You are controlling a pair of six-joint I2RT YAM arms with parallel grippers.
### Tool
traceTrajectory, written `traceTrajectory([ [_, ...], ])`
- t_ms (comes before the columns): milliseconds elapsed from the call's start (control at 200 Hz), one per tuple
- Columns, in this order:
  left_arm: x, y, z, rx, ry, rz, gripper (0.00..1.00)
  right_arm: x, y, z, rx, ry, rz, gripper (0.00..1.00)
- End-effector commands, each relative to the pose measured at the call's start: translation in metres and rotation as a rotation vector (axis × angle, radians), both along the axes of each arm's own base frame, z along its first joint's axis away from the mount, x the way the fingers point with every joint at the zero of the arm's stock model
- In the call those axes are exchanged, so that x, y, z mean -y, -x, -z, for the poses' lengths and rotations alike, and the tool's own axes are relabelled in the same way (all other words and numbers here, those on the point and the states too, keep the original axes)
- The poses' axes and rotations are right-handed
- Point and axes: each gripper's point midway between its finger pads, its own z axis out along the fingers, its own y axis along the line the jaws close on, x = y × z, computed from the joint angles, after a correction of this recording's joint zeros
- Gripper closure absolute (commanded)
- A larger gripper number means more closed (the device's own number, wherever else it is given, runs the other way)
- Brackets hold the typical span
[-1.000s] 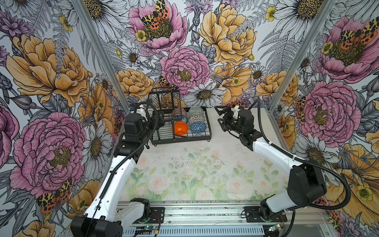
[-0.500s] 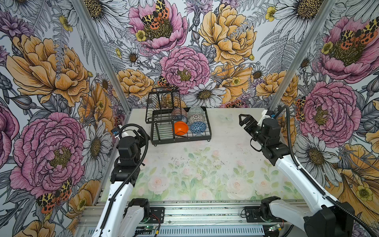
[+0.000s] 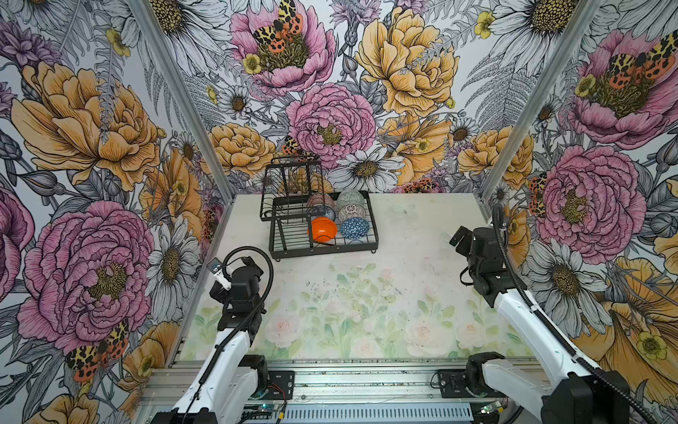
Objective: Load bowls into a dish rack
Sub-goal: Reset both arms
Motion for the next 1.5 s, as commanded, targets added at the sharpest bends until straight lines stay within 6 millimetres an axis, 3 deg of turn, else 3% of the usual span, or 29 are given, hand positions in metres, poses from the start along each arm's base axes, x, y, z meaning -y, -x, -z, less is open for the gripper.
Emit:
traceTrajectory([
  [0,-0.006,-0.007,-0.012,0.063,-0.069,-0.009,0.01,0.023,0.008,0.012,-0.033,0.077,0.086,0.00],
  [150,-0.007,-0.021,0.001,0.056,-0.105,0.029,0.01,0.031,0.011,0.032,-0.009,0.086,0.123,0.00],
  [380,0.007,-0.063,0.011,0.076,-0.051,0.169,0.01,0.042,0.001,0.060,-0.061,0.185,0.153,0.00],
  [716,0.006,-0.066,0.007,0.132,-0.116,0.179,0.01,0.039,-0.019,0.097,-0.071,0.179,0.127,0.00],
  [776,0.003,-0.067,0.013,0.171,-0.111,0.172,0.01,0.037,-0.022,0.098,-0.071,0.180,0.114,0.00],
  [826,0.009,-0.070,0.008,0.217,-0.136,0.216,0.01,0.035,-0.025,0.098,-0.075,0.193,0.089,0.01],
  [1266,0.015,-0.076,0.008,0.184,-0.141,0.244,0.02,0.032,-0.023,0.085,-0.007,0.288,0.037,0.04],
  [1371,0.024,-0.085,0.009,0.158,-0.155,0.297,0.01,0.030,-0.022,0.080,0.065,0.273,0.028,0.01],
  [1496,0.046,-0.098,0.013,0.147,-0.178,0.444,0.01,0.028,-0.028,0.088,0.088,0.282,0.009,0.00],
])
